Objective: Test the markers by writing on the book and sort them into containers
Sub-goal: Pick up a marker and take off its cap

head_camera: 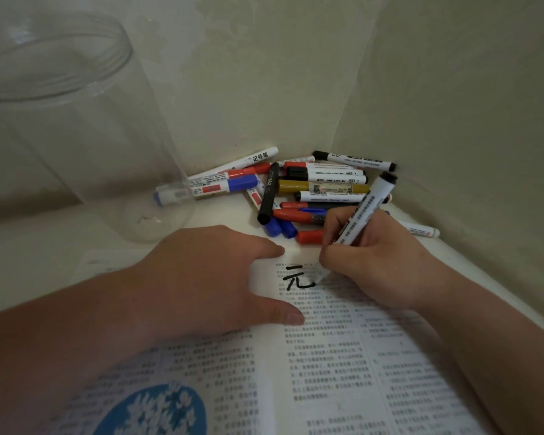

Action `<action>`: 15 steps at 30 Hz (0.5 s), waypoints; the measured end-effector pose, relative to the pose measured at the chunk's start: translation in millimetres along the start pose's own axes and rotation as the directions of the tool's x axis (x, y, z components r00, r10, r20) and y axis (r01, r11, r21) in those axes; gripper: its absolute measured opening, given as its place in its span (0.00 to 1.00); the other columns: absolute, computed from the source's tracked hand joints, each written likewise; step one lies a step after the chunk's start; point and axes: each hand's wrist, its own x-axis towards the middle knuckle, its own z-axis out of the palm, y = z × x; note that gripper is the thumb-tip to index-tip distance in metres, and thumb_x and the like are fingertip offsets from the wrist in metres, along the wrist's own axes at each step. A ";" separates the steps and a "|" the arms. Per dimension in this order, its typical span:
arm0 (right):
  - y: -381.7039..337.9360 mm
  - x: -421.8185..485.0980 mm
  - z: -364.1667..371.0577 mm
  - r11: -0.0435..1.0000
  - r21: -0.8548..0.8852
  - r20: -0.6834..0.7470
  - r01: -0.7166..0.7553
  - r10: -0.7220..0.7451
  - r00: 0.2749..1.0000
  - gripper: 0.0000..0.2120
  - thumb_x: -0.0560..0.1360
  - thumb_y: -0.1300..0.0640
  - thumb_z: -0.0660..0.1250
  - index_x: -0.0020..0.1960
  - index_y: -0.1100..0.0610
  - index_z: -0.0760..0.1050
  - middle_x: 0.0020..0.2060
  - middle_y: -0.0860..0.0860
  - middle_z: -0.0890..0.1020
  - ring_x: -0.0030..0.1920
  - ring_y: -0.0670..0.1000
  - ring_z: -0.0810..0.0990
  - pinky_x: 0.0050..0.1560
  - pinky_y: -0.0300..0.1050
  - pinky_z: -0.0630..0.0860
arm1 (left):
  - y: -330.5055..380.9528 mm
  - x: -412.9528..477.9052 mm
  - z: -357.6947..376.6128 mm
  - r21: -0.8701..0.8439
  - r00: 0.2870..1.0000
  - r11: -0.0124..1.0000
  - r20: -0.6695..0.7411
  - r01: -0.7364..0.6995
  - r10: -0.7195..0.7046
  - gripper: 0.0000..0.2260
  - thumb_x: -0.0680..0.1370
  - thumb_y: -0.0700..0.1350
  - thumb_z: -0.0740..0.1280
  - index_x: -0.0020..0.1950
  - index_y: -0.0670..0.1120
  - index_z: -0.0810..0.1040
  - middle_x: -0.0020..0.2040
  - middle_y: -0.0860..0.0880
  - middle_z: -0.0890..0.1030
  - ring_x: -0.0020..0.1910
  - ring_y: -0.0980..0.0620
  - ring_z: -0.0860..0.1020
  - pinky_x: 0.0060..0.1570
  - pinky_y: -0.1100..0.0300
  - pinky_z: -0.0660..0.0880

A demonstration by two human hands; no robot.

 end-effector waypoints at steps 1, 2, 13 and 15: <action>0.1 0.1 0.1 1.000 -0.013 0.001 0.007 -0.007 1.000 0.08 0.71 0.66 0.69 0.37 0.66 0.71 0.26 0.55 0.68 0.27 0.48 0.68 0.28 0.41 0.67 | -0.2 0.0 0.0 0.002 1.000 1.000 -0.005 -0.004 0.004 0.45 0.58 0.84 0.55 0.75 0.72 0.55 0.72 0.65 0.68 0.68 0.60 0.68 0.56 0.60 0.66; 0.9 0.2 0.0 1.000 -0.021 0.005 0.009 -0.009 1.000 0.08 0.72 0.66 0.70 0.38 0.66 0.71 0.27 0.55 0.68 0.27 0.48 0.68 0.28 0.41 0.67 | -0.4 0.0 0.1 0.004 1.000 1.000 -0.007 -0.007 0.007 0.45 0.58 0.84 0.55 0.75 0.72 0.55 0.72 0.65 0.68 0.68 0.61 0.67 0.56 0.60 0.66; 13.3 4.5 -4.8 1.000 0.004 -0.042 0.029 -0.029 0.999 0.08 0.64 0.58 0.67 0.34 0.62 0.71 0.27 0.55 0.68 0.28 0.49 0.67 0.27 0.38 0.66 | -1.2 -1.7 1.7 -0.022 0.998 0.999 -0.048 -0.035 0.034 0.45 0.58 0.84 0.55 0.74 0.72 0.56 0.67 0.66 0.71 0.62 0.62 0.67 0.54 0.60 0.66; 13.7 4.0 -4.5 0.999 -0.012 -0.010 0.038 -0.038 0.999 0.07 0.65 0.58 0.67 0.35 0.62 0.71 0.27 0.56 0.68 0.28 0.50 0.67 0.27 0.40 0.66 | -1.8 -1.9 3.4 -0.015 0.998 0.999 -0.054 -0.045 0.044 0.45 0.59 0.84 0.55 0.75 0.72 0.54 0.69 0.66 0.70 0.66 0.61 0.68 0.57 0.59 0.66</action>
